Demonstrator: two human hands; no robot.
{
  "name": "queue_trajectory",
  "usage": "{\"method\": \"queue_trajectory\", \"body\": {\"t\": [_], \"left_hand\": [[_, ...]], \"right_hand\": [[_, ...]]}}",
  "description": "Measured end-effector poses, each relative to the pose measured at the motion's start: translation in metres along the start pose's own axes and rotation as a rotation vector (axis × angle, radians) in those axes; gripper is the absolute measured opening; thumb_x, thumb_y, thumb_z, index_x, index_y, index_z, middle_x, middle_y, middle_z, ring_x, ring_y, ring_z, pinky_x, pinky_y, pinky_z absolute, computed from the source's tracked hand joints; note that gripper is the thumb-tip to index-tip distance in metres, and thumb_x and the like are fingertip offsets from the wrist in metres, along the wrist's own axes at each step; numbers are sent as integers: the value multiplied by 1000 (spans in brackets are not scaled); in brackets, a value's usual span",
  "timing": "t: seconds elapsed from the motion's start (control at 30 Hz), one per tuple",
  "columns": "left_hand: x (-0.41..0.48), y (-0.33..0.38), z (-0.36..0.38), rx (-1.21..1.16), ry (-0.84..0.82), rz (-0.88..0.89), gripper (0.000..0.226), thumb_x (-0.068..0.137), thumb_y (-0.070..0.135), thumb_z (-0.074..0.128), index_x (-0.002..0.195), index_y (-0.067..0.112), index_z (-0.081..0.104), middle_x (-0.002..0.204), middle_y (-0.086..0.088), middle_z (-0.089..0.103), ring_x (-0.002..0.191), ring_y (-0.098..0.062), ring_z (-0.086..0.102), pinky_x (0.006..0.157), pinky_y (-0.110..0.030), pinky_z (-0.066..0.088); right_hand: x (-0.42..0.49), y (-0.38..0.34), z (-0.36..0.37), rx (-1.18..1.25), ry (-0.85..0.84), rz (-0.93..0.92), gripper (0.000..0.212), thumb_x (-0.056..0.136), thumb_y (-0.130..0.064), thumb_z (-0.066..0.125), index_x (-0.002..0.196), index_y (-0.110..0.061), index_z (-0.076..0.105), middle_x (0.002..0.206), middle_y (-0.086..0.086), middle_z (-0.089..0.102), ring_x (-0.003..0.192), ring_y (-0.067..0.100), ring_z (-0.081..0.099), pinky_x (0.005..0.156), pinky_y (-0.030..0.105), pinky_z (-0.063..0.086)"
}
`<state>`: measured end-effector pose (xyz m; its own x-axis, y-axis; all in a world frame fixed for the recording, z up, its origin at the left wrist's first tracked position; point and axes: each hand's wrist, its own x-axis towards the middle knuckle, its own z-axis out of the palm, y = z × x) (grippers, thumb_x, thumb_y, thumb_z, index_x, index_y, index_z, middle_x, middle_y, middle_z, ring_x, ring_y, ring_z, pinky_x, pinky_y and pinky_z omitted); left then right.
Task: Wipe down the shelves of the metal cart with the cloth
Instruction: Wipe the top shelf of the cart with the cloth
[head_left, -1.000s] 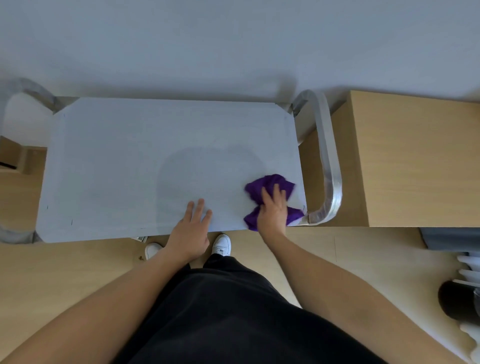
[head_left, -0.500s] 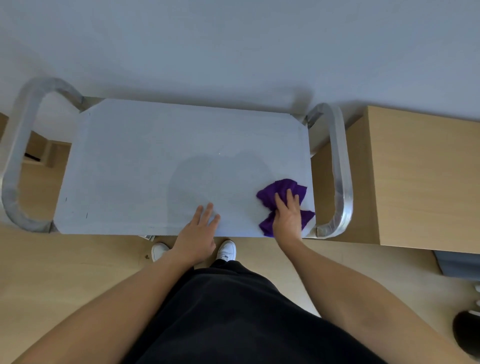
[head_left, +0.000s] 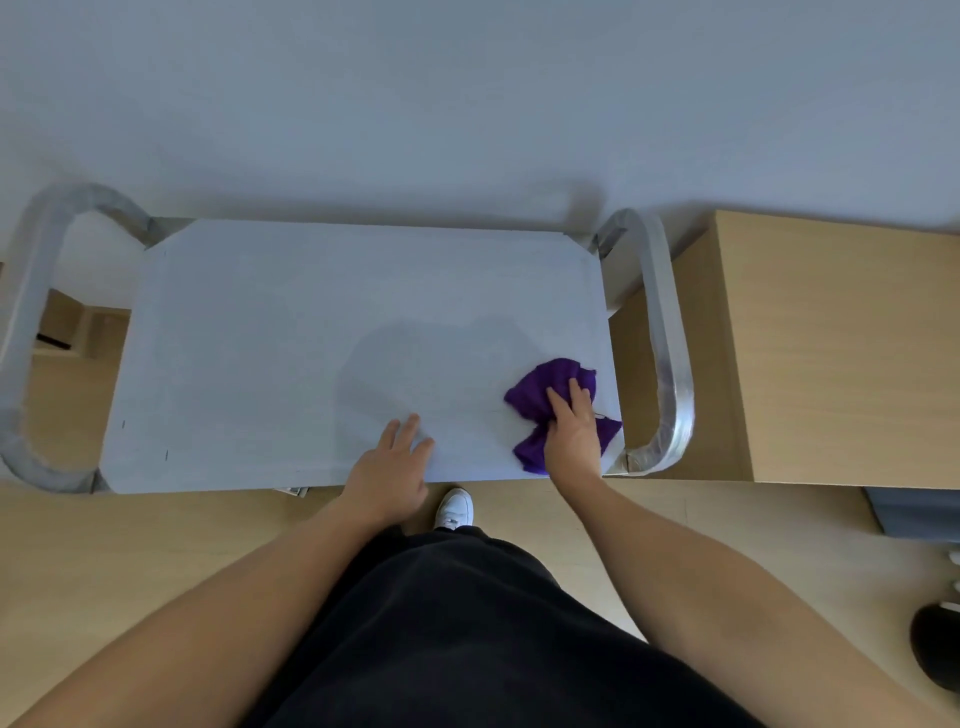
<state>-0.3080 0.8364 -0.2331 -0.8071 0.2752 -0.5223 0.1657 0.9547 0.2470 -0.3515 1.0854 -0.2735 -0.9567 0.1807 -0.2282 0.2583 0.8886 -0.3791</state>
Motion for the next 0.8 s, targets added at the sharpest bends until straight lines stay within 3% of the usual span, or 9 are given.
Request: {"method": "queue_trajectory", "body": {"t": [0.07,0.13,0.23,0.33,0.4,0.5,0.57,0.7,0.8], "left_hand": [[2,-5,0,11,0,17,53,90,21,45,142,16,35,160,-9,3,147,-30,8,93,-40,47],[4,-10,2,16,65,57,49,85,17,53,133,13,48,155,-16,21,140,-36,25,82,-42,52],[8,-18,-1,60,88,128,40,65,11,72,105,8,67,129,-23,54,113,-41,55,56,-39,56],[13,-26,-7,108,107,163,40,52,12,79,91,9,69,114,-21,61,97,-39,63,45,-35,52],[17,-31,-15,100,95,188,40,53,13,78,91,9,68,116,-20,60,98,-38,63,47,-37,52],[23,-36,-26,55,66,217,39,75,14,64,113,6,61,136,-21,47,121,-39,50,71,-43,53],[29,-38,-32,62,71,233,38,83,13,56,120,5,57,144,-20,38,128,-38,42,80,-43,49],[40,-37,-34,82,56,232,42,87,15,52,129,7,51,150,-17,30,134,-35,34,88,-42,47],[47,-34,-31,104,62,248,45,83,16,61,127,7,55,146,-20,37,132,-37,40,83,-42,52]], "right_hand": [[-7,-25,9,6,39,29,61,87,12,42,142,-15,45,159,12,20,148,34,13,120,41,20],[-17,-52,24,37,8,-63,65,83,15,42,140,-16,48,159,11,23,147,35,13,119,45,23],[-27,-76,38,20,-124,-239,65,88,12,44,144,-19,43,160,5,19,149,30,9,116,42,24],[-17,-67,29,-10,-155,-251,58,92,4,47,146,-17,39,160,6,19,149,26,13,117,37,26],[-1,-49,16,-29,-120,-158,57,91,3,49,144,-15,42,159,10,21,147,28,20,115,39,31],[22,-29,-4,-45,-73,132,61,90,4,48,146,-18,38,160,7,15,145,27,23,114,39,33],[27,-38,-3,-63,-46,227,65,89,6,48,147,-19,35,161,6,12,147,28,18,116,41,31],[13,-90,26,-80,-28,39,68,88,6,49,148,-23,35,161,5,16,148,28,13,117,45,27],[11,-101,34,-82,-102,-137,65,89,3,53,147,-22,37,160,5,20,148,28,14,114,48,27]]}}
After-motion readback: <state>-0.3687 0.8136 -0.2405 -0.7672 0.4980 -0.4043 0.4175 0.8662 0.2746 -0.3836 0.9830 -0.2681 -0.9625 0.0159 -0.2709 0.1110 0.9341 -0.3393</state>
